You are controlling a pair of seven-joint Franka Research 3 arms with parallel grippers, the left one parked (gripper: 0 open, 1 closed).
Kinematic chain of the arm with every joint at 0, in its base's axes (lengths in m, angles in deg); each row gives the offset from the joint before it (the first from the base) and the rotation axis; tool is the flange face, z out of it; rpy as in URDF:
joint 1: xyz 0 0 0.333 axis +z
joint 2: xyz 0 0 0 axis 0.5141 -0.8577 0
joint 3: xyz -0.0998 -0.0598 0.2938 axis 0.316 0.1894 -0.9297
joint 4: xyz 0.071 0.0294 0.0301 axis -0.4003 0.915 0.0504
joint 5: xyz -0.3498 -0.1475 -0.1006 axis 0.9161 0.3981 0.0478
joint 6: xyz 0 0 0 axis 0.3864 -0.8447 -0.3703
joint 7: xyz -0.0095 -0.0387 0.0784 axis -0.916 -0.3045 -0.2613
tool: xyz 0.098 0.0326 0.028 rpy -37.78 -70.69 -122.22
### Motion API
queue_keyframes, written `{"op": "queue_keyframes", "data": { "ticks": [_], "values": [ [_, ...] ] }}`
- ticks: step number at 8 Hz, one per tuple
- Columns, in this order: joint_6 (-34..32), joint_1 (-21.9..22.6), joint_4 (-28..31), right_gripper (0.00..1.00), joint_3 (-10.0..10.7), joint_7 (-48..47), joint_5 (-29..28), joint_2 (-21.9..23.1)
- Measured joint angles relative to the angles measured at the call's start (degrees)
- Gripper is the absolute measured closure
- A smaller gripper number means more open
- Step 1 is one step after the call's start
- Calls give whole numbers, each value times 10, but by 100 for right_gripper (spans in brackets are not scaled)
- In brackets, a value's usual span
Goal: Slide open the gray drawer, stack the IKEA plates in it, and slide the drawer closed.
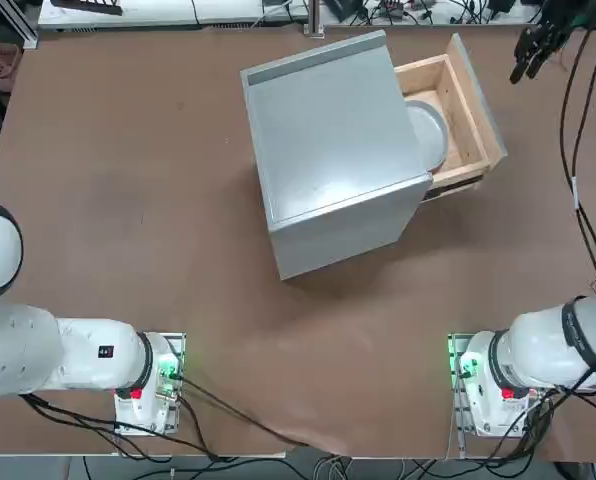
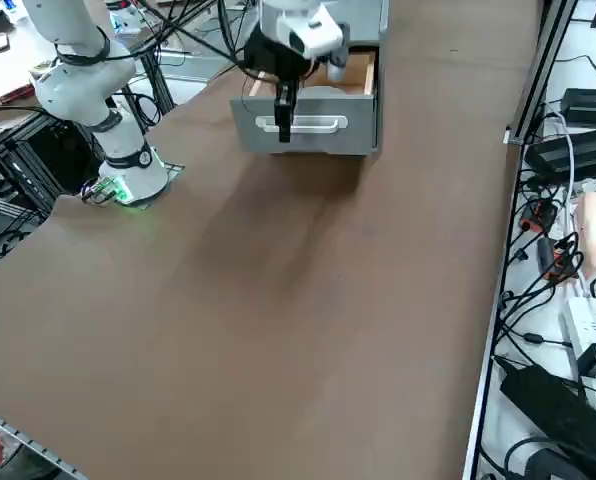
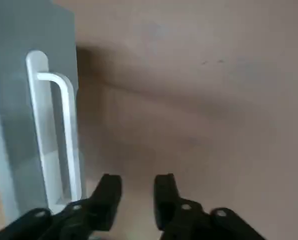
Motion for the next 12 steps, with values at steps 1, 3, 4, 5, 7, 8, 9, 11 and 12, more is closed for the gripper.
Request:
{"op": "queue_keyframes", "data": {
  "ticks": [1,3,4,5,7,8,9,11,12],
  "values": [
    [5,2,5,86,-4,0,0,-15],
    [19,3,8,95,-11,0,-25,-44],
    [25,3,8,99,-12,0,-56,-55],
    [28,4,8,99,-13,0,-92,-62],
    [33,16,8,99,-14,1,-133,-67],
    [33,29,8,99,-15,-4,-144,-68],
    [34,47,8,99,-15,-18,-150,-70],
    [36,92,9,98,-16,-63,-162,-73],
    [44,117,13,98,-17,-88,-164,-74]
  ]
}}
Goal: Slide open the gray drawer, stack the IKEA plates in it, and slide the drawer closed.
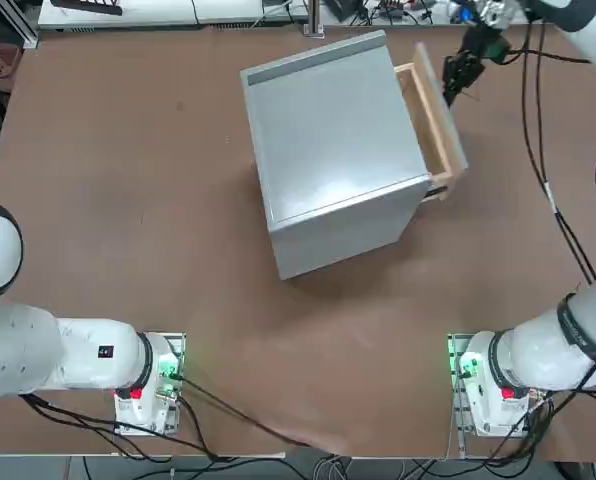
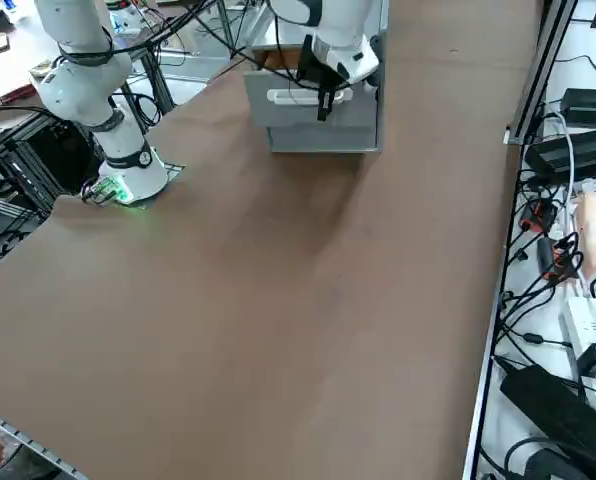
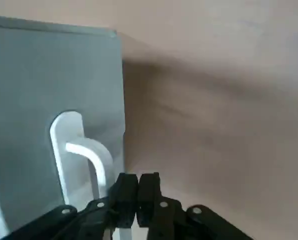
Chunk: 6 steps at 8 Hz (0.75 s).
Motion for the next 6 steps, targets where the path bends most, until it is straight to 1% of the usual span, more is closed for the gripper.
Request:
{"op": "queue_keyframes", "data": {
  "ticks": [1,3,6],
  "values": [
    [13,21,10,98,0,-19,-7,-1],
    [19,44,16,97,0,-47,-34,-1],
    [26,68,17,97,0,-87,-39,0]
  ]
}}
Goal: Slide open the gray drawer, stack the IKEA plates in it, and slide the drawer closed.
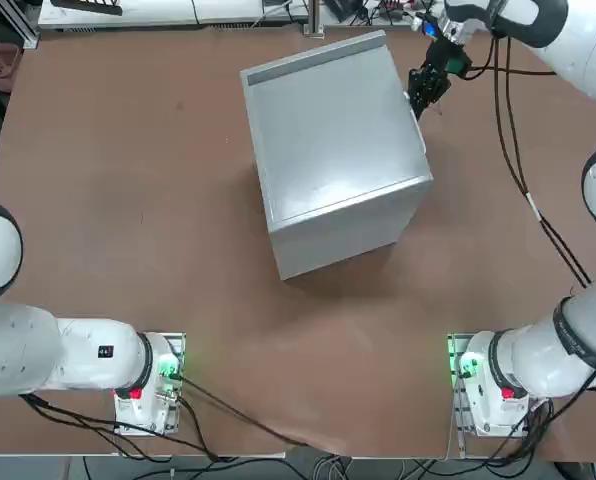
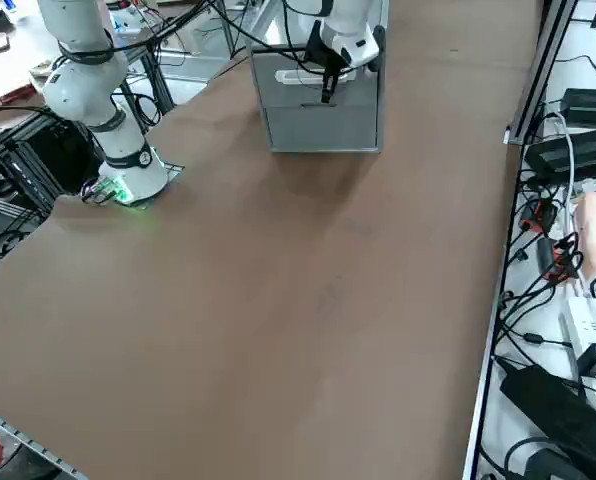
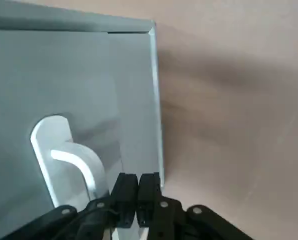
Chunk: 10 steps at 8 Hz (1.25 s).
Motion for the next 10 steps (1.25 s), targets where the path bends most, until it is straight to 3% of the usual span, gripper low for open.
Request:
{"op": "queue_keyframes", "data": {
  "ticks": [10],
  "values": [
    [1,18,9,95,12,-23,-44,0]
  ]
}}
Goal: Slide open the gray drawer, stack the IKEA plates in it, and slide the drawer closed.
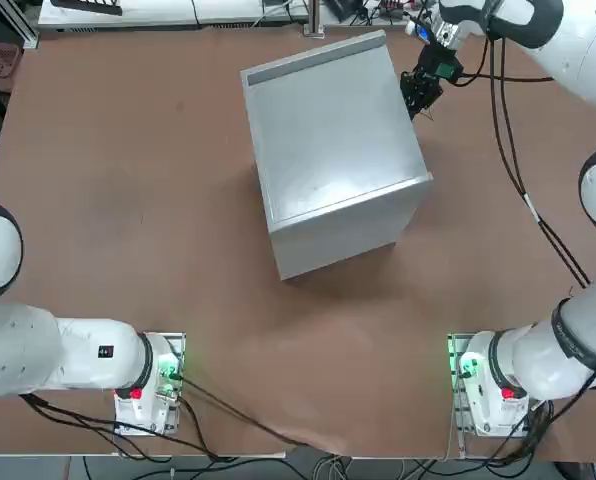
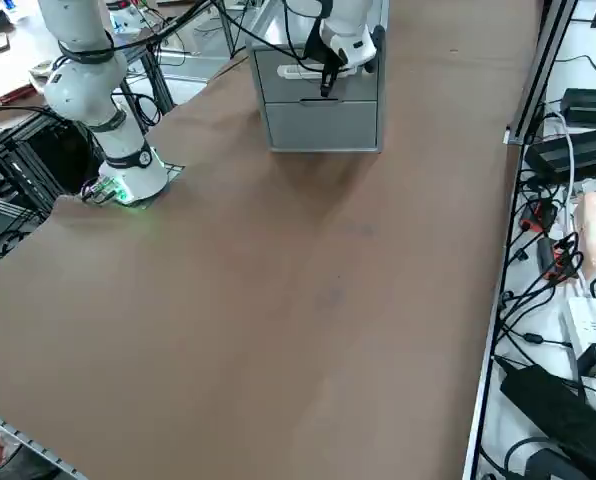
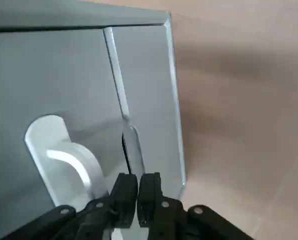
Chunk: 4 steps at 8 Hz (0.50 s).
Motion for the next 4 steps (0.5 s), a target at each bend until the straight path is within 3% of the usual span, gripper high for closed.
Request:
{"op": "queue_keyframes", "data": {
  "ticks": [2,4],
  "values": [
    [3,1,-4,92,0,3,9,0],
    [-12,-4,-42,86,0,3,69,8]
  ]
}}
